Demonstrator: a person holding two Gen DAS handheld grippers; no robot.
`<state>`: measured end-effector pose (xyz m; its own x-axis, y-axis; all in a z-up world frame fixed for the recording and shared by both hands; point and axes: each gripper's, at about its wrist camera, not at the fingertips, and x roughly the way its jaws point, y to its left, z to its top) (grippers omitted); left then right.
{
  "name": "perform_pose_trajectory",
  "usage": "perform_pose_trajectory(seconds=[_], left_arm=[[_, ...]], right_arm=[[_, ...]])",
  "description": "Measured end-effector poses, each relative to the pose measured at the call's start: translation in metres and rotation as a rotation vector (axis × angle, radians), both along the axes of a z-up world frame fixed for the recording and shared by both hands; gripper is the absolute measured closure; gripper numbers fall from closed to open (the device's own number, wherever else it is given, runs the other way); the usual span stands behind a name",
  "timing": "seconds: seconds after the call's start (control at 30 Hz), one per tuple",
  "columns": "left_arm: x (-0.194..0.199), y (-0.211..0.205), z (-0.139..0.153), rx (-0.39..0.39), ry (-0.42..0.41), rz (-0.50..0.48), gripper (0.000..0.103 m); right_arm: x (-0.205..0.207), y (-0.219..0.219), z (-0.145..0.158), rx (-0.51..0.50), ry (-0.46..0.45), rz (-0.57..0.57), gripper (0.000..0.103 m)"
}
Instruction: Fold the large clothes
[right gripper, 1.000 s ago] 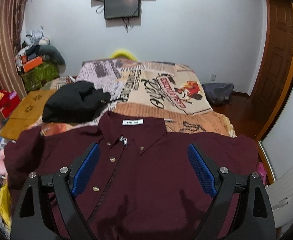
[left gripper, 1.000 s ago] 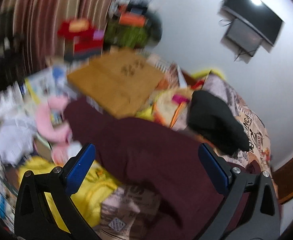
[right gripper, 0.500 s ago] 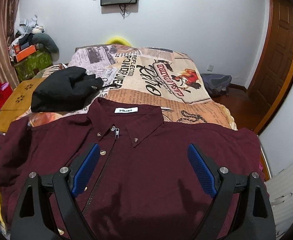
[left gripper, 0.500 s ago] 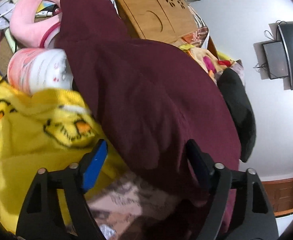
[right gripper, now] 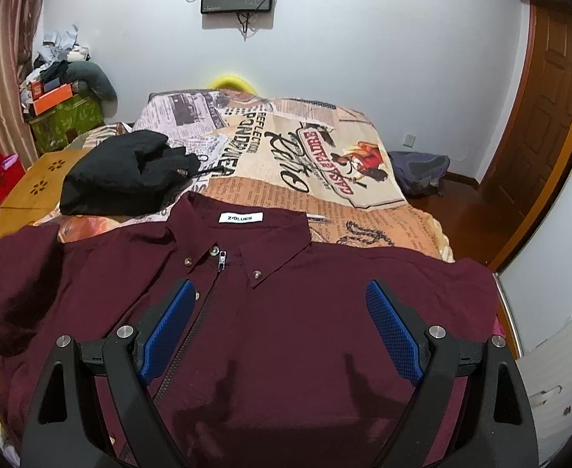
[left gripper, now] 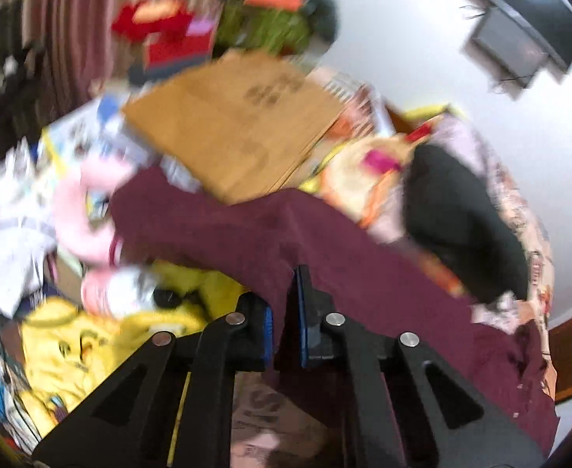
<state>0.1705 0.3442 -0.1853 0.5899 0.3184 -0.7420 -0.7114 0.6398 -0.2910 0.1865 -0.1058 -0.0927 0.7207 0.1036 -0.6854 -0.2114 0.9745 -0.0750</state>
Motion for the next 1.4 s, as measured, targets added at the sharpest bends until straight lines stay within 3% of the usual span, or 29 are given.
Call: perform_pose_trajectory(seconds=[0.17,0.33,0.4,0.6,0.7,0.8,0.9,0.97,1.07,1.2,1.3,1.4], left_arm=[[0.027,-0.05,0.07,0.139,-0.113,-0.141,0.096],[0.051,-0.114,0.114,0.184,-0.197,-0.33,0.097],[0.066,-0.145,0.123,0.168,-0.218,-0.437,0.097],[0.099,-0.242,0.107,0.152,-0.156,-0.687,0.097],[0.112,-0.286,0.083,0.135,-0.077,-0.8,0.097],[0.121,-0.328,0.044,0.123,0.057,-0.919,0.096],[0.118,-0.352,0.013,0.123,0.149,-0.998,0.095],[0.111,-0.362,0.001,0.168,0.194,-1.037,0.092],[0.098,-0.367,0.001,0.216,0.187,-1.065,0.084],[0.086,-0.355,0.026,0.209,0.109,-1.056,0.054],[0.074,-0.336,0.05,0.249,0.033,-0.996,0.038],[0.068,-0.306,0.07,0.286,-0.029,-0.916,0.03]], right_arm=[[-0.006,-0.009,0.007,0.007,-0.029,0.007,0.016],[-0.011,-0.021,0.009,0.01,-0.046,0.004,0.016],[-0.013,-0.026,0.011,0.013,-0.052,0.007,0.016],[-0.018,-0.039,0.013,0.015,-0.071,0.009,0.016],[-0.02,-0.045,0.013,0.016,-0.07,0.004,0.016],[-0.023,-0.05,0.01,0.013,-0.065,-0.003,0.016],[-0.022,-0.054,0.005,0.012,-0.048,-0.005,0.016],[-0.023,-0.055,0.003,0.008,-0.041,-0.005,0.016],[-0.023,-0.051,0.001,-0.002,-0.036,0.001,0.016],[-0.021,-0.043,0.002,-0.006,-0.037,0.023,0.016],[-0.02,-0.033,0.005,-0.001,-0.042,0.058,0.016],[-0.017,-0.015,0.01,-0.015,-0.052,0.123,0.016]])
